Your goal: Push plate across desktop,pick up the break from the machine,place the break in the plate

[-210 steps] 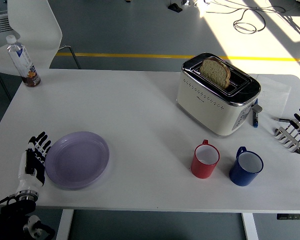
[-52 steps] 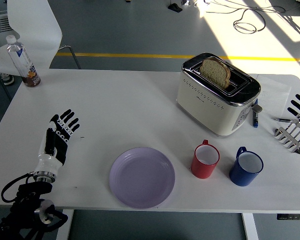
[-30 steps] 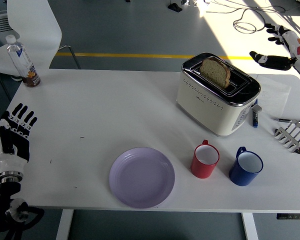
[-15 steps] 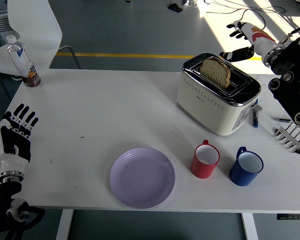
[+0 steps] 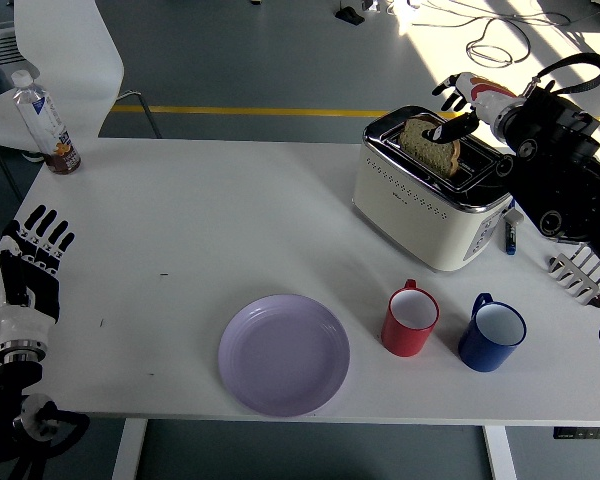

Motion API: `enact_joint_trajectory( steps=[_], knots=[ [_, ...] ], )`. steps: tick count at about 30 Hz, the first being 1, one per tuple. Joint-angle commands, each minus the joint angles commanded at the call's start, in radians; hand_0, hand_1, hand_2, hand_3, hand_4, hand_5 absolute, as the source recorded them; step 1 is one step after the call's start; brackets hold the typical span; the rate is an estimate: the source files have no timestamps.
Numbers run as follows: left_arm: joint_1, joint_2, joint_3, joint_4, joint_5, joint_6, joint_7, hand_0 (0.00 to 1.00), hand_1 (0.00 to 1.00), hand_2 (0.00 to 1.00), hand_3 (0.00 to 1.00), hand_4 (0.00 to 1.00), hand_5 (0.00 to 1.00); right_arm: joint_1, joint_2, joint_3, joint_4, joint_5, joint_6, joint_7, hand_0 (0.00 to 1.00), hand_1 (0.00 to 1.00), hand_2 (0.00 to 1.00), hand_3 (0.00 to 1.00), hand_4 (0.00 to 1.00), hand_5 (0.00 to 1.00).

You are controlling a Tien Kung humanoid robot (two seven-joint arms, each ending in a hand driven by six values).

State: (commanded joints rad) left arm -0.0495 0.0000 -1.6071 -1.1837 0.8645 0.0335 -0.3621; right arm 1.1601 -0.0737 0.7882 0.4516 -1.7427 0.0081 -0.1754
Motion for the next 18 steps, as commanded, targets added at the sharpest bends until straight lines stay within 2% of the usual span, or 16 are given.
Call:
enact_joint_trajectory(
  steps=[2, 3, 8, 9, 14, 15, 18],
  knots=[
    [-0.001, 0.000, 0.003, 0.000, -0.001, 0.001, 0.000, 0.818, 0.807, 0.855, 0.775, 0.509, 0.998, 0.006, 0.013, -0.018, -0.018, 0.004, -0.012, -0.003, 0.742, 0.678, 0.646, 0.783, 0.856, 0.285],
    [-0.001, 0.000, 0.003, 0.000, -0.001, 0.001, -0.001, 0.818, 0.808, 0.854, 0.775, 0.509, 0.998, 0.008, 0.016, -0.022, -0.023, 0.004, -0.015, -0.004, 0.680, 0.644, 0.617, 0.763, 0.852, 0.288],
    [-0.003, 0.000, 0.006, 0.000, -0.001, 0.002, -0.001, 0.818, 0.808, 0.854, 0.775, 0.509, 0.998, 0.013, 0.035, -0.059, -0.048, 0.001, -0.031, -0.006, 0.680, 0.644, 0.617, 0.763, 0.852, 0.288],
    [-0.003, 0.000, 0.005, 0.000, -0.001, 0.002, -0.001, 0.817, 0.806, 0.853, 0.774, 0.507, 0.998, 0.014, 0.037, -0.066, -0.052, 0.000, -0.029, -0.008, 0.453, 0.532, 0.542, 0.694, 0.848, 0.293],
    [-0.002, 0.000, 0.005, 0.000, -0.003, 0.004, -0.002, 0.817, 0.806, 0.853, 0.774, 0.507, 0.998, 0.022, 0.054, -0.093, -0.072, 0.013, -0.037, -0.013, 0.453, 0.532, 0.542, 0.694, 0.848, 0.293],
    [-0.002, 0.000, 0.005, 0.000, -0.004, 0.004, -0.002, 0.817, 0.805, 0.852, 0.775, 0.506, 0.998, 0.023, 0.056, -0.097, -0.075, 0.015, -0.038, -0.014, 0.408, 0.487, 0.503, 0.651, 0.837, 0.284],
    [-0.003, 0.000, 0.007, 0.000, -0.003, 0.003, -0.002, 0.817, 0.805, 0.852, 0.775, 0.506, 0.998, 0.026, 0.066, -0.102, -0.084, 0.039, -0.047, -0.018, 0.408, 0.487, 0.503, 0.651, 0.837, 0.284]
  ],
)
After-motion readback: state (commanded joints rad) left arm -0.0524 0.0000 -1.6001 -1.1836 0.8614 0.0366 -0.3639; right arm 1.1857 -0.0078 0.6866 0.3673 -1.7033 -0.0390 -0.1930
